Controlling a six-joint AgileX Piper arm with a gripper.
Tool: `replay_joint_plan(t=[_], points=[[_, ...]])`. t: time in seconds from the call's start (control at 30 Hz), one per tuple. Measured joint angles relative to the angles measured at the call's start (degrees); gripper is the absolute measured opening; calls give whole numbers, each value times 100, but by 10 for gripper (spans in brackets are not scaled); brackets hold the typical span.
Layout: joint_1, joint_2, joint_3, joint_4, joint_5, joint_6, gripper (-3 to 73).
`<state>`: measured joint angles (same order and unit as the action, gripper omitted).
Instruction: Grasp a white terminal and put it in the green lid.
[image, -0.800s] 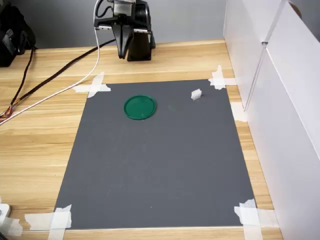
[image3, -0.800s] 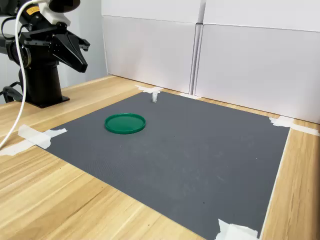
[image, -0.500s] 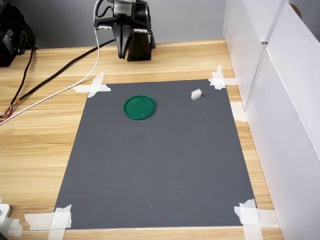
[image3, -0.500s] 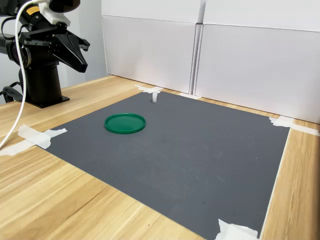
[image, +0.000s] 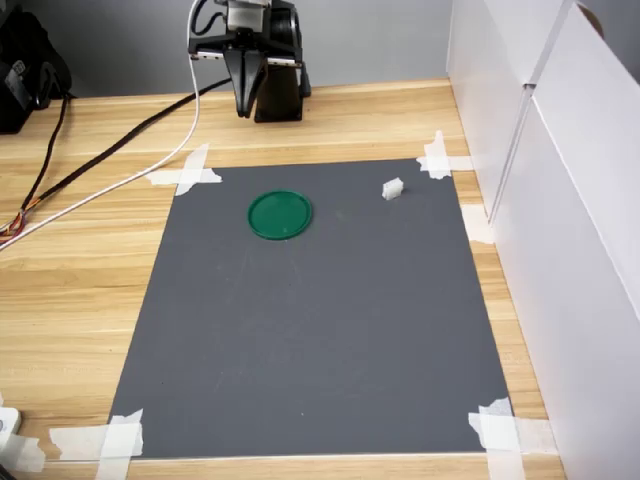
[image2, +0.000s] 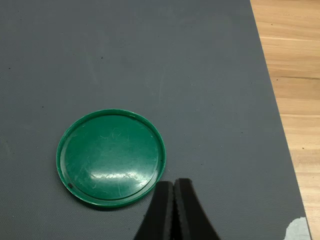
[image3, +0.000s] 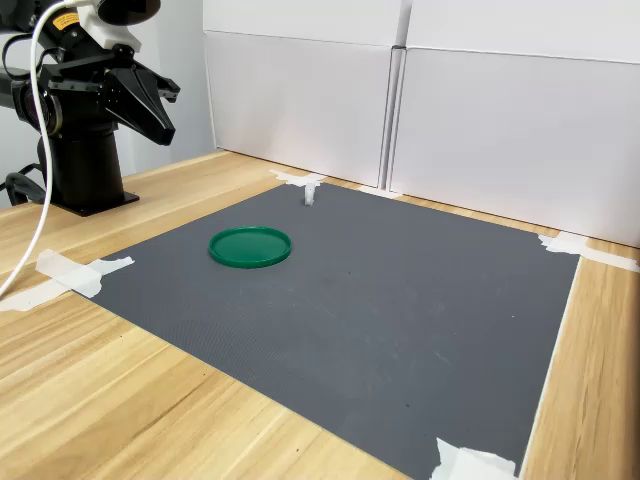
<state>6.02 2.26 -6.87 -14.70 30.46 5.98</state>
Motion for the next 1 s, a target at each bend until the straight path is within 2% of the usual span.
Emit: replay_joint_plan(t=[0.23,0.57,0.8,1.0], points=[[0,157,-124,7,19,0,-21],[0,1050,-844,125,177,-7,-21],[0,2045,-1769,453,271,-298,-21],[0,3034,-2493,822,318,-948,-21]])
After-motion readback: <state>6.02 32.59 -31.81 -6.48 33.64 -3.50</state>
